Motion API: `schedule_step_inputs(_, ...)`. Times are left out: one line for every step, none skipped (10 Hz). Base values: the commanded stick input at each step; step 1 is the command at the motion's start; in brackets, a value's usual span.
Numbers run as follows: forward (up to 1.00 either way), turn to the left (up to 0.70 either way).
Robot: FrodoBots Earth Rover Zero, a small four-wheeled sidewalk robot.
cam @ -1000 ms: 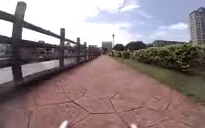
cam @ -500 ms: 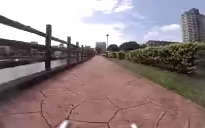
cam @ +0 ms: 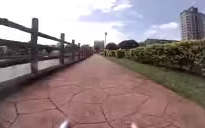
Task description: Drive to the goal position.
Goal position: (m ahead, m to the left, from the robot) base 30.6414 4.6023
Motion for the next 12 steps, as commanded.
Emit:
schedule_step_inputs(1.00,0.00)
schedule_step_inputs(1.00,0.00)
schedule_step_inputs(1.00,0.00)
schedule_step_inputs(1.00,0.00)
schedule_step_inputs(1.00,0.00)
schedule_step_inputs(1.00,0.00)
schedule_step_inputs(1.00,0.00)
schedule_step_inputs(1.00,0.00)
schedule_step_inputs(1.00,0.00)
schedule_step_inputs(1.00,0.00)
schedule_step_inputs(1.00,0.00)
schedule_step_inputs(1.00,0.00)
